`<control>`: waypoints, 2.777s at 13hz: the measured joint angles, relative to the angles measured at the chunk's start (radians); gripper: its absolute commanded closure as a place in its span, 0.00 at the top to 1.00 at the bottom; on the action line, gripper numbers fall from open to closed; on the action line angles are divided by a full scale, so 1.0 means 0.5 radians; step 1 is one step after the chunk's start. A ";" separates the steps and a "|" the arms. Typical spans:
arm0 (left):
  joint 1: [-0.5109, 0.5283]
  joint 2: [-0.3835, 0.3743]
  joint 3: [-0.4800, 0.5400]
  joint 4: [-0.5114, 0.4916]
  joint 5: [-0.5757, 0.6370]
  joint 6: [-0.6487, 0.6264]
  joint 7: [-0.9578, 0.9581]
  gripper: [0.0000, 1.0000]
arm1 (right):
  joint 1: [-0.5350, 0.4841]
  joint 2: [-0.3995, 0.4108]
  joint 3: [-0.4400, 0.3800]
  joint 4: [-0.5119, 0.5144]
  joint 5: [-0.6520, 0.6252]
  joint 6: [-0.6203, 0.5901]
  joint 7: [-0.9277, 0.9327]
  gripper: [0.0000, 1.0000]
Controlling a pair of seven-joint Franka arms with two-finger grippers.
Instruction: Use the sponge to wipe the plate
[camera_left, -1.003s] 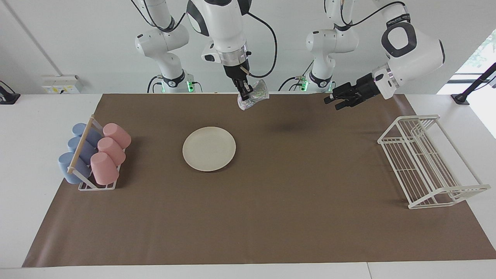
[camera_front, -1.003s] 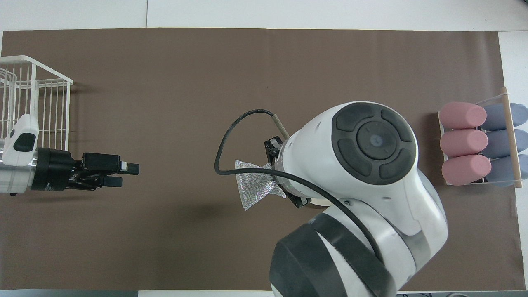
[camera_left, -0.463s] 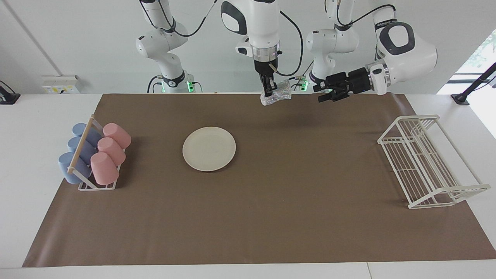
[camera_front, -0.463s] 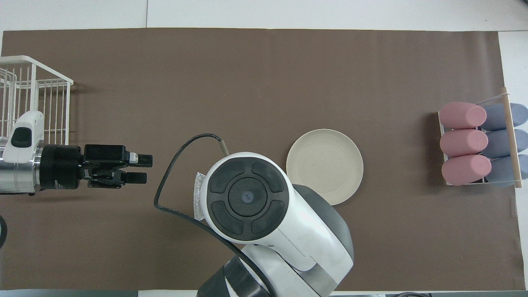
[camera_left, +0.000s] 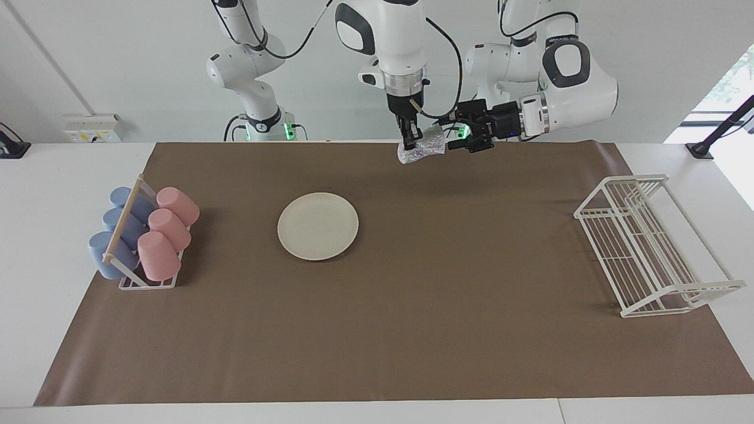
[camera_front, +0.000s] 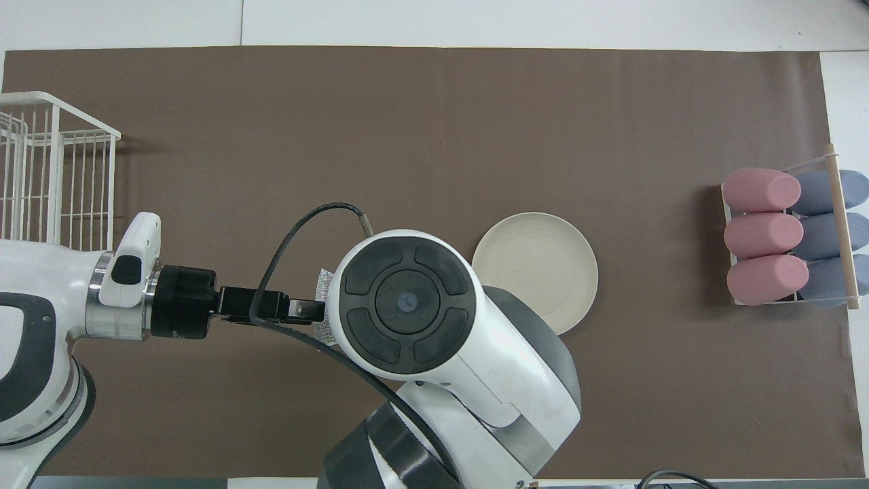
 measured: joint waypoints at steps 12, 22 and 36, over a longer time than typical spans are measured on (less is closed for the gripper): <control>-0.052 0.000 0.003 -0.064 -0.140 0.074 0.104 0.00 | 0.000 0.000 0.000 0.002 0.000 0.000 0.000 0.00; -0.052 0.000 0.017 -0.064 -0.140 0.070 0.104 0.00 | -0.007 0.001 -0.009 0.003 0.000 0.000 0.000 1.00; 0.040 0.023 0.033 0.224 1.200 0.054 -0.617 0.00 | -0.939 -0.298 -0.035 -0.122 -0.011 -0.308 -2.496 1.00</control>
